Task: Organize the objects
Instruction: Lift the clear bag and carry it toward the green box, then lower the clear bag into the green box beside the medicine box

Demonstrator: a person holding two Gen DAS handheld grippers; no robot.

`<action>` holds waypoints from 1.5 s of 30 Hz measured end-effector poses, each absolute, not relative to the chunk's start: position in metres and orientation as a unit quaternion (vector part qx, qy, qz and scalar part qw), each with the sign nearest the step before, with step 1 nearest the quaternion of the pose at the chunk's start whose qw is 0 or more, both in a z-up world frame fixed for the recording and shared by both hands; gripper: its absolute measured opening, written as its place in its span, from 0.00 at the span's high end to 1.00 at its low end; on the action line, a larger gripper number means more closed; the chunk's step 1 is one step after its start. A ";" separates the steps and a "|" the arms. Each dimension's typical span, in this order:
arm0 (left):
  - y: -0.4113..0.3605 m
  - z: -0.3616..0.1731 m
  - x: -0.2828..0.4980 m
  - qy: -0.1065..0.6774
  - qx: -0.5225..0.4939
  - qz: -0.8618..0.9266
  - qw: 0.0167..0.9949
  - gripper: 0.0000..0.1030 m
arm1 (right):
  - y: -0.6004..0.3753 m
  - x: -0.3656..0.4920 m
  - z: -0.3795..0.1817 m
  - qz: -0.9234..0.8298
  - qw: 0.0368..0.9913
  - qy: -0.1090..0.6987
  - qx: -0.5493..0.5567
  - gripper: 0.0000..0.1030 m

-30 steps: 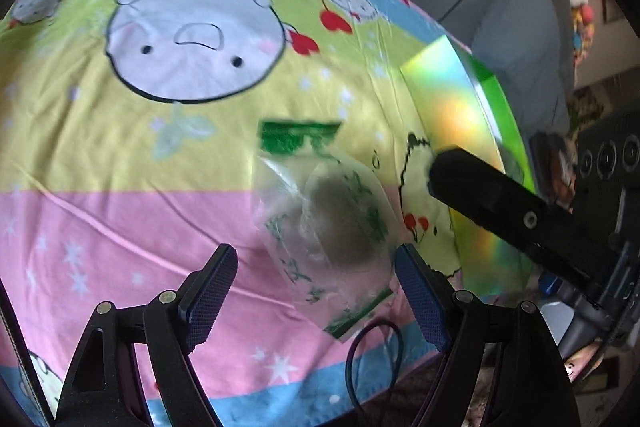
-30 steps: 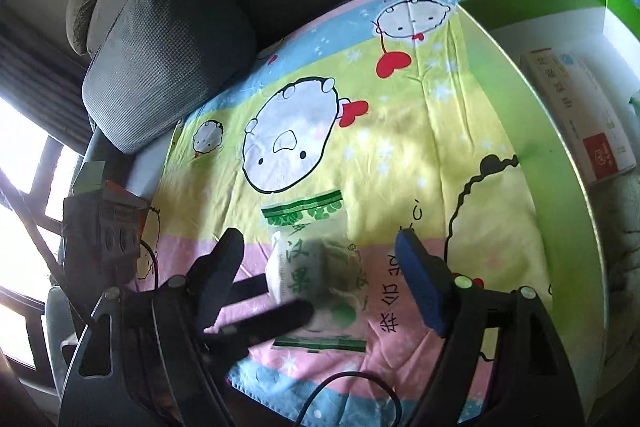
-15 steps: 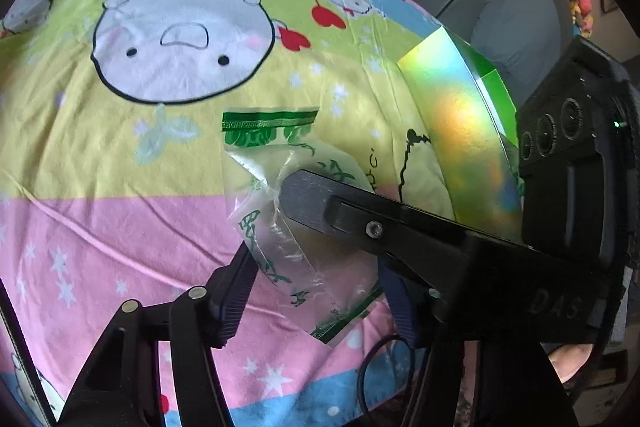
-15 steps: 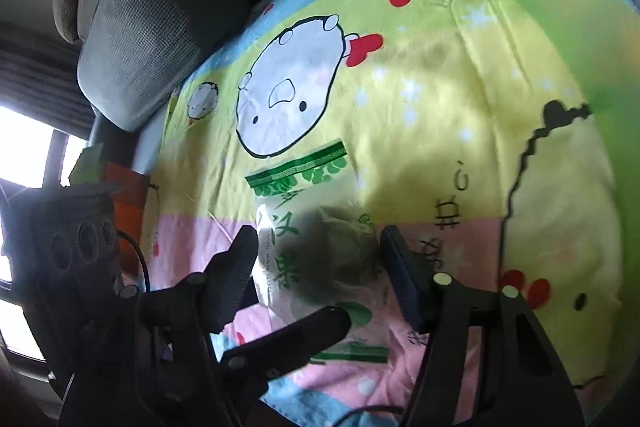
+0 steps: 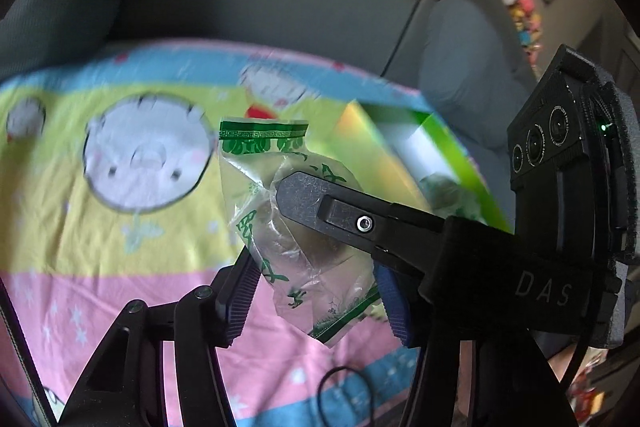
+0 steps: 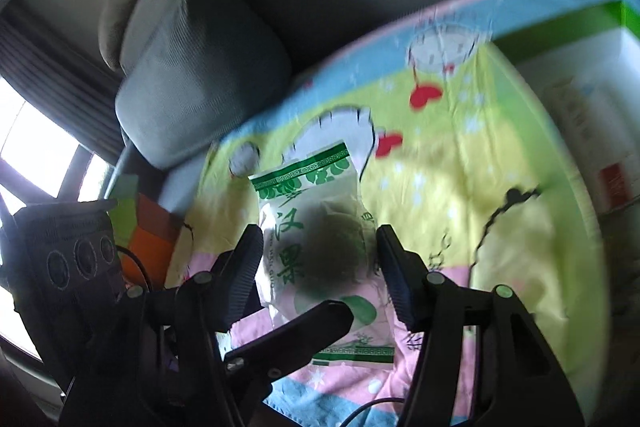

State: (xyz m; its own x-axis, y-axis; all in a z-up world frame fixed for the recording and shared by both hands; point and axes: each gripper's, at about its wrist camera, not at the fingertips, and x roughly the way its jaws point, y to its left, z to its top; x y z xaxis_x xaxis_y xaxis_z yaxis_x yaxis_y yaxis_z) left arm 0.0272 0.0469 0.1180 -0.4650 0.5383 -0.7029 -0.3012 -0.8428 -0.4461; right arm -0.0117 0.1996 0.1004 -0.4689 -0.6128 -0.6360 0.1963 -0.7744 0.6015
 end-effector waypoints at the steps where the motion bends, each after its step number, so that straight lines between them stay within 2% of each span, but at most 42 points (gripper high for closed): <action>1: 0.053 0.122 0.028 -0.127 -0.445 0.850 0.252 0.44 | 0.205 -0.008 0.108 -0.834 0.242 -0.228 0.440 0.44; 8: 0.097 0.153 0.035 -0.103 -0.380 0.866 0.308 0.44 | 0.252 0.013 0.144 -0.877 0.202 -0.234 0.368 0.44; 15: 0.143 0.160 0.028 -0.068 -0.363 0.864 0.341 0.44 | 0.305 0.022 0.149 -0.890 0.160 -0.268 0.331 0.45; 30: 0.204 0.140 0.018 -0.041 -0.394 0.840 0.371 0.44 | 0.357 0.021 0.127 -0.874 0.102 -0.334 0.338 0.45; 45: 0.223 0.112 0.002 -0.042 -0.451 0.815 0.361 0.44 | 0.374 0.010 0.099 -0.850 0.060 -0.360 0.380 0.47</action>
State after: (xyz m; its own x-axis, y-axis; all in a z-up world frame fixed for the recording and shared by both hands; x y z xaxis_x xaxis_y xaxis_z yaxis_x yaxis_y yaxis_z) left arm 0.0021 0.2226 0.1120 -0.3317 0.6269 -0.7049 -0.5511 -0.7352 -0.3945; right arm 0.0100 0.3743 0.0994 -0.7035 -0.3750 -0.6037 -0.1724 -0.7340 0.6569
